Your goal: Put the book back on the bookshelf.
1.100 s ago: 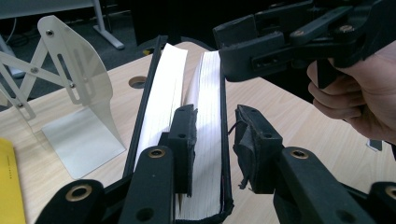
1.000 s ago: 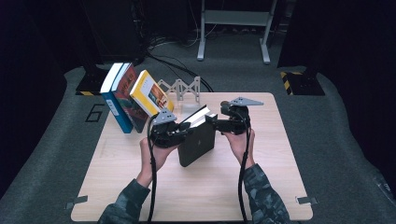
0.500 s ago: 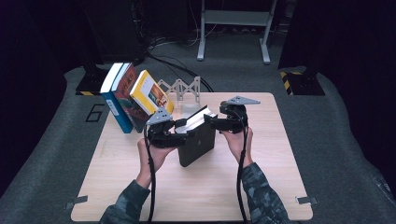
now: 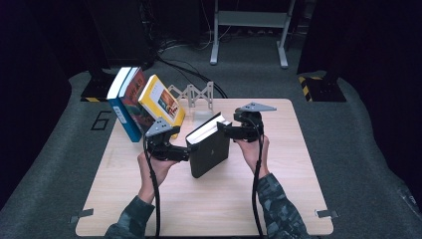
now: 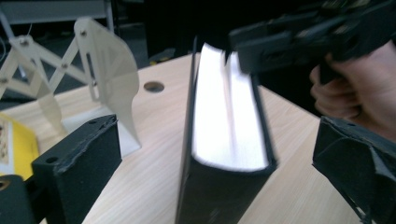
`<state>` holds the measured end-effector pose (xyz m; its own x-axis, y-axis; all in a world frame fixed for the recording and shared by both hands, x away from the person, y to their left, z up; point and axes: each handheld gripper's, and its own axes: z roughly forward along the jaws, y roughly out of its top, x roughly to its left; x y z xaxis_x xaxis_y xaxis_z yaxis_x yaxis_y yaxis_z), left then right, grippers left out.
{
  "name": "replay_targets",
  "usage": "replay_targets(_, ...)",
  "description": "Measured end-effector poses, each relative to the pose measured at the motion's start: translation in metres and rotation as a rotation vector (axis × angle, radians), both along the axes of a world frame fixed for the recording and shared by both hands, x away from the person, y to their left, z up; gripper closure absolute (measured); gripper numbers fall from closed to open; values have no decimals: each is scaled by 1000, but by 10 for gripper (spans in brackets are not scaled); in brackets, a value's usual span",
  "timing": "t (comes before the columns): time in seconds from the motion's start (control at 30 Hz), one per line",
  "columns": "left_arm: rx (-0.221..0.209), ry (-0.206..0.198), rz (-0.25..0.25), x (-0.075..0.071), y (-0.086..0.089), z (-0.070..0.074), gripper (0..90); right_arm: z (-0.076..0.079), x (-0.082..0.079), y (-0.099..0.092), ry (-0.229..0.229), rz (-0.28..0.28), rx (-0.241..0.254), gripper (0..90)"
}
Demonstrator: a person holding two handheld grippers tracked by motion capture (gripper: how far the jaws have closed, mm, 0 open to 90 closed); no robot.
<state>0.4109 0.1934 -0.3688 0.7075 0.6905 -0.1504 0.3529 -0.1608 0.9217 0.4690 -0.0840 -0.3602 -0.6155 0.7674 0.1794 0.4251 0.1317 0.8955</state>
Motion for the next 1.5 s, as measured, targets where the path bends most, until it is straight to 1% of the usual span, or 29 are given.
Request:
replay_targets(0.07, -5, -4, -2, 1, 2, -6, 0, 0, 0, 0, -7, 2, -7, 215)
replay_targets(0.13, -16, 6, 5, 1, 2, -12, 0, 0, 0, 0, -6, 2, -9, 217)
replay_targets(0.17, -13, 11, 5, 1, 1, -16, 0, 0, 0, 0, -6, 2, -9, 216)
replay_targets(0.27, 3, 10, 15, 2, -2, -22, 0, 0, 0, 0, -7, -1, -8, 216)
replay_targets(0.37, 19, 1, 25, 3, -9, -28, 0, 0, 0, 1, -7, -4, -9, 212)
replay_targets(0.4, 17, -5, 27, 3, -12, -29, 0, 0, 0, 1, -9, -5, -12, 212)
replay_targets(0.47, 43, -22, 34, 4, -17, -30, 1, 1, -1, 1, -8, -9, -16, 213)
replay_targets(0.53, 37, -24, 41, 6, -22, -31, 16, 1, -1, 1, -9, -8, -17, 213)
replay_targets(0.57, 54, -27, 40, 8, -24, -31, 26, 1, -1, 1, -8, -7, -17, 213)
replay_targets(0.6, 48, -18, 36, 8, -26, -31, 46, 1, -1, 1, -8, -7, -16, 213)
replay_targets(0.63, 54, -22, 36, 10, -28, -31, 69, 1, -1, 1, -8, -7, -16, 213)
replay_targets(0.67, 55, -17, 38, 11, -29, -32, 110, 1, -1, 1, -10, -6, -17, 213)
replay_targets(0.7, 48, -10, 44, 12, -30, -32, 119, 1, 0, 1, -11, -5, -18, 213)
replay_targets(0.73, 51, -11, 43, 13, -31, -31, 142, 1, -1, 1, -7, -6, -16, 213)
replay_targets(0.8, 55, -8, 55, 14, -34, -31, 167, 1, 0, 1, -11, -4, -17, 213)
replay_targets(0.93, 66, -13, 42, 17, -38, -31, 183, 1, -1, 1, -10, -3, -16, 213)
replay_targets(1.0, 65, -10, 37, 18, -40, -32, 241, 1, -3, 0, -15, -7, -21, 206)
replay_targets(1.03, 70, -15, 44, 19, -41, -32, 258, 1, -4, -1, -23, -9, -23, 199)
replay_targets(1.1, 64, -18, 37, 19, -41, -32, 318, 2, -9, -6, -31, -15, -5, 168)
replay_targets(1.17, 64, -29, 38, 18, -42, -31, 371, 2, -13, -11, -39, -22, -10, 154)
replay_targets(1.2, 71, -37, 40, 18, -42, -31, 403, 0, -17, -15, -43, -27, -14, 149)
replay_targets(1.27, 64, -27, 35, 19, -40, -30, 424, -5, -21, -22, -39, -32, -19, 142)
replay_targets(1.3, 64, -28, 38, 20, -39, -30, 432, -9, -23, -26, -35, -34, -24, 138)
replay_targets(1.33, 64, -27, 38, 20, -39, -30, 442, -16, -25, -32, -25, -38, -40, 126)
replay_targets(1.37, 67, -16, 33, 20, -39, -29, 448, -21, -26, -35, -20, -42, -47, 118)
replay_targets(1.4, 58, -16, 39, 20, -40, -29, 451, -25, -27, -38, -14, -47, -52, 112)
replay_targets(1.43, 66, -19, 36, 20, -40, -29, 457, -30, -28, -41, -3, -52, -59, 104)
replay_targets(1.47, 66, -15, 37, 21, -40, -28, 465, -39, -29, -46, 20, -53, -67, 96)
replay_targets(1.5, 66, -12, 39, 21, -40, -28, 470, -45, -30, -50, 30, -58, -72, 94)
